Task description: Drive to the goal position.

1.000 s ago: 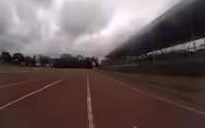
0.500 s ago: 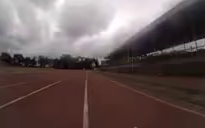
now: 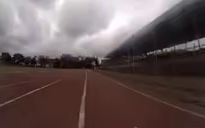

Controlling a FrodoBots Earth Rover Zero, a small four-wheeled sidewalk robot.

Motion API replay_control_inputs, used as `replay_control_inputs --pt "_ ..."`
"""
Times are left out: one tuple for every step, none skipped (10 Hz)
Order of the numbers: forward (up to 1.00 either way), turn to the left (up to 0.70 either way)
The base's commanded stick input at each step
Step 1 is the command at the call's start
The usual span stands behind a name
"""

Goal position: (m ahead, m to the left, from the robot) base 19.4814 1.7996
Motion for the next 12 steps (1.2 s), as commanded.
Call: replay_control_inputs --pt "0.7 0.0" --pt "0.7 0.0" --pt "0.7 0.0" --pt "0.7 0.0" --pt "0.7 0.0" --pt "0.7 0.0" --pt "0.7 0.0" --pt "0.7 0.0" --pt "0.7 0.0" --pt "0.7 0.0" --pt "0.7 0.0" --pt "0.7 0.0"
